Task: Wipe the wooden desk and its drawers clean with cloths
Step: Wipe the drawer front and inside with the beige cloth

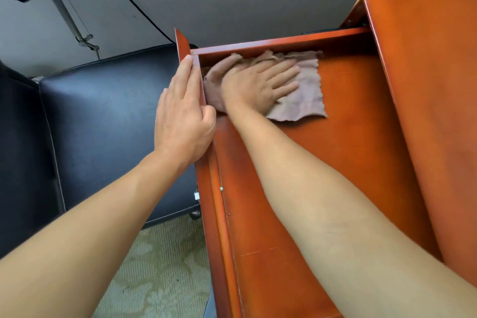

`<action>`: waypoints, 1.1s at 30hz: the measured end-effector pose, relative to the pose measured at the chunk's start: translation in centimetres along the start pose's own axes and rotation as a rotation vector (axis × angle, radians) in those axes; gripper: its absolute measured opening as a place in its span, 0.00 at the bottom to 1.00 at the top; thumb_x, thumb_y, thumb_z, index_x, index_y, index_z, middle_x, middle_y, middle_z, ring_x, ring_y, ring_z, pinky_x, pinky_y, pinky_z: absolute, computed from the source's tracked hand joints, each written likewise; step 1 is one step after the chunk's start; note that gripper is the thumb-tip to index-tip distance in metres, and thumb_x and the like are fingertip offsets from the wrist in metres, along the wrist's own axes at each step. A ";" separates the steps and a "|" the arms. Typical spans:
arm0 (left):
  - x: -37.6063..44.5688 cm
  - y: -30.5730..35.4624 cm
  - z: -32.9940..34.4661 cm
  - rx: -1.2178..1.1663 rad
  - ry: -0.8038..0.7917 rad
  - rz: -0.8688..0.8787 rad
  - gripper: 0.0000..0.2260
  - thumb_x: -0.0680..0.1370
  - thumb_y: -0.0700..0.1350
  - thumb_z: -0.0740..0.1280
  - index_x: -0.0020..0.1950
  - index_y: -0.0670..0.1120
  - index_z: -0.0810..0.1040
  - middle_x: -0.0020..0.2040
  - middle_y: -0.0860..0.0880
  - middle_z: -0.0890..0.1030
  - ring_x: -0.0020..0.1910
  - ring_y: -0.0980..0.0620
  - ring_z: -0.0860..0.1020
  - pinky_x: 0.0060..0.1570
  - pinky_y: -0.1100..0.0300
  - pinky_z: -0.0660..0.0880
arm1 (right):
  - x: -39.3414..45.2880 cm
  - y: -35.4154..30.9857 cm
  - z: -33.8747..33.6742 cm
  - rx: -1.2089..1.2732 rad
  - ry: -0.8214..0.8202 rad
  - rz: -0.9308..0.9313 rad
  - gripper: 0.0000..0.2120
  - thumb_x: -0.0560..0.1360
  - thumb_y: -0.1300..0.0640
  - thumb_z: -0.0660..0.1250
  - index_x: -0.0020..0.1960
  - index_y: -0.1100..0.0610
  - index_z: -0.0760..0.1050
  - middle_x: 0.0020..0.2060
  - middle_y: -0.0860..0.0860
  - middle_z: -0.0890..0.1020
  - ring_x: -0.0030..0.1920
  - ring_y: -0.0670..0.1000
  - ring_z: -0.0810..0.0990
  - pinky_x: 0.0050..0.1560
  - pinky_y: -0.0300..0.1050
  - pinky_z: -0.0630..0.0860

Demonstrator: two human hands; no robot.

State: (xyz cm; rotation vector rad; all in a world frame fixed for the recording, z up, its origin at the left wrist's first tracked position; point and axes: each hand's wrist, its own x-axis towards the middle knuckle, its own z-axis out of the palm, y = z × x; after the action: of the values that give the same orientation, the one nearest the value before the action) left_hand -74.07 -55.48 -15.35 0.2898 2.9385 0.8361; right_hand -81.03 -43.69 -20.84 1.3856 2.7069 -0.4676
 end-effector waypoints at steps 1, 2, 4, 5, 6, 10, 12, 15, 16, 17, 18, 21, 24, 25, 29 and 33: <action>0.0 -0.2 -0.2 0.016 -0.001 -0.003 0.33 0.77 0.50 0.54 0.84 0.46 0.58 0.85 0.53 0.53 0.82 0.50 0.58 0.77 0.42 0.60 | -1.6 0.2 0.6 -0.013 0.011 -0.090 0.34 0.79 0.45 0.53 0.77 0.67 0.63 0.79 0.66 0.60 0.80 0.67 0.54 0.77 0.68 0.47; -0.1 -0.4 -0.4 0.042 -0.003 -0.007 0.34 0.77 0.53 0.53 0.84 0.46 0.58 0.85 0.52 0.53 0.82 0.49 0.58 0.78 0.42 0.60 | -3.0 0.7 1.1 -0.033 0.021 -0.184 0.33 0.80 0.45 0.52 0.77 0.66 0.65 0.78 0.65 0.63 0.79 0.67 0.57 0.77 0.68 0.50; -0.2 -0.6 -0.8 0.105 -0.019 -0.003 0.35 0.75 0.53 0.53 0.84 0.47 0.58 0.85 0.52 0.53 0.82 0.48 0.56 0.79 0.43 0.57 | -4.8 2.6 1.1 -0.042 0.002 -0.335 0.33 0.81 0.46 0.48 0.78 0.65 0.63 0.78 0.65 0.62 0.80 0.66 0.57 0.77 0.68 0.52; -0.2 -0.6 -0.9 0.132 -0.032 -0.001 0.36 0.75 0.51 0.54 0.84 0.47 0.57 0.85 0.52 0.53 0.83 0.48 0.54 0.79 0.42 0.56 | -5.2 3.9 0.7 -0.054 -0.012 -0.402 0.33 0.82 0.45 0.45 0.78 0.65 0.63 0.78 0.65 0.62 0.80 0.66 0.56 0.77 0.68 0.52; -0.1 -0.6 -1.0 0.155 -0.039 -0.005 0.36 0.75 0.49 0.55 0.84 0.48 0.57 0.85 0.52 0.53 0.83 0.48 0.53 0.79 0.41 0.55 | -5.7 5.5 0.2 -0.085 -0.029 -0.472 0.34 0.82 0.45 0.43 0.79 0.65 0.62 0.79 0.65 0.60 0.80 0.65 0.55 0.77 0.68 0.52; 0.2 -0.2 -1.0 0.193 -0.052 -0.010 0.35 0.74 0.46 0.56 0.84 0.47 0.57 0.85 0.51 0.54 0.83 0.47 0.53 0.79 0.40 0.56 | -10.6 15.3 -2.1 -0.239 -0.163 -0.597 0.36 0.83 0.41 0.45 0.81 0.66 0.51 0.81 0.65 0.49 0.81 0.65 0.42 0.78 0.67 0.47; -0.1 -0.3 -1.0 0.199 -0.047 -0.001 0.35 0.75 0.46 0.57 0.84 0.46 0.56 0.84 0.51 0.54 0.83 0.47 0.53 0.79 0.40 0.56 | -14.1 20.2 -2.9 -0.288 -0.201 -0.632 0.36 0.83 0.41 0.48 0.80 0.67 0.53 0.80 0.66 0.49 0.81 0.66 0.43 0.78 0.68 0.49; -0.2 -0.3 -1.0 0.240 -0.050 0.008 0.35 0.76 0.45 0.58 0.84 0.46 0.54 0.85 0.50 0.53 0.84 0.46 0.51 0.80 0.40 0.53 | -16.2 23.1 -3.2 -0.341 -0.222 -0.700 0.35 0.83 0.41 0.48 0.79 0.67 0.55 0.80 0.66 0.51 0.81 0.66 0.45 0.78 0.69 0.54; -0.2 -0.3 -1.1 0.267 -0.046 0.019 0.36 0.76 0.46 0.57 0.85 0.45 0.53 0.85 0.49 0.52 0.84 0.46 0.49 0.81 0.41 0.51 | -15.8 22.6 -3.1 -0.337 -0.217 -0.707 0.35 0.83 0.41 0.47 0.79 0.67 0.54 0.80 0.66 0.51 0.81 0.66 0.45 0.78 0.69 0.53; -0.1 -0.3 -1.0 0.292 -0.042 0.030 0.36 0.77 0.46 0.57 0.85 0.44 0.53 0.85 0.48 0.52 0.84 0.46 0.48 0.82 0.42 0.49 | -15.0 21.6 -3.0 -0.328 -0.202 -0.711 0.36 0.83 0.41 0.46 0.80 0.67 0.53 0.80 0.66 0.51 0.81 0.65 0.45 0.78 0.69 0.52; 0.0 -0.4 -0.9 0.309 -0.032 0.046 0.36 0.77 0.46 0.56 0.85 0.42 0.53 0.85 0.46 0.52 0.84 0.45 0.47 0.82 0.44 0.47 | -13.9 20.1 -2.8 -0.317 -0.183 -0.717 0.36 0.83 0.41 0.46 0.80 0.67 0.52 0.80 0.65 0.50 0.82 0.65 0.44 0.78 0.68 0.50; -0.6 -0.4 -0.7 0.354 0.005 0.149 0.33 0.75 0.43 0.54 0.81 0.33 0.61 0.82 0.37 0.60 0.83 0.38 0.53 0.82 0.45 0.50 | -8.8 14.6 -1.9 -0.307 -0.156 -0.780 0.37 0.82 0.41 0.45 0.81 0.65 0.52 0.81 0.64 0.51 0.82 0.63 0.45 0.79 0.66 0.46; -4.0 0.0 -0.3 0.452 -0.020 0.268 0.28 0.80 0.43 0.55 0.78 0.31 0.65 0.79 0.34 0.66 0.82 0.35 0.58 0.81 0.42 0.54 | -4.8 8.9 -1.3 -0.371 -0.143 -0.862 0.36 0.81 0.41 0.38 0.82 0.62 0.51 0.82 0.61 0.51 0.82 0.60 0.45 0.80 0.63 0.45; -5.7 0.2 -0.3 0.458 -0.027 0.289 0.27 0.81 0.43 0.55 0.78 0.32 0.66 0.78 0.35 0.68 0.81 0.35 0.59 0.81 0.42 0.54 | -4.4 7.7 -1.0 -0.400 -0.148 -0.876 0.36 0.81 0.42 0.36 0.83 0.60 0.49 0.82 0.60 0.50 0.82 0.59 0.44 0.80 0.62 0.44; -11.0 1.0 -0.1 0.417 -0.116 0.263 0.29 0.79 0.45 0.58 0.78 0.34 0.67 0.79 0.39 0.68 0.83 0.38 0.55 0.81 0.44 0.54 | -7.1 9.6 -0.7 -0.442 -0.115 -0.937 0.31 0.83 0.47 0.36 0.83 0.58 0.43 0.83 0.57 0.45 0.82 0.58 0.42 0.81 0.60 0.44; -10.8 1.5 0.2 0.375 -0.123 0.195 0.29 0.78 0.45 0.57 0.76 0.32 0.69 0.78 0.38 0.69 0.83 0.38 0.55 0.81 0.46 0.55 | -14.4 19.8 -2.2 -0.436 -0.201 -1.006 0.33 0.82 0.46 0.42 0.83 0.61 0.42 0.82 0.59 0.43 0.82 0.60 0.40 0.81 0.62 0.44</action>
State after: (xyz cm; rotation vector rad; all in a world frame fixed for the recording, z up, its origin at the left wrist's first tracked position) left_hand -63.24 -56.29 -14.49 0.6339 2.9635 0.2606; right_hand -56.50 -43.46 -20.71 -0.1708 2.8719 -0.0155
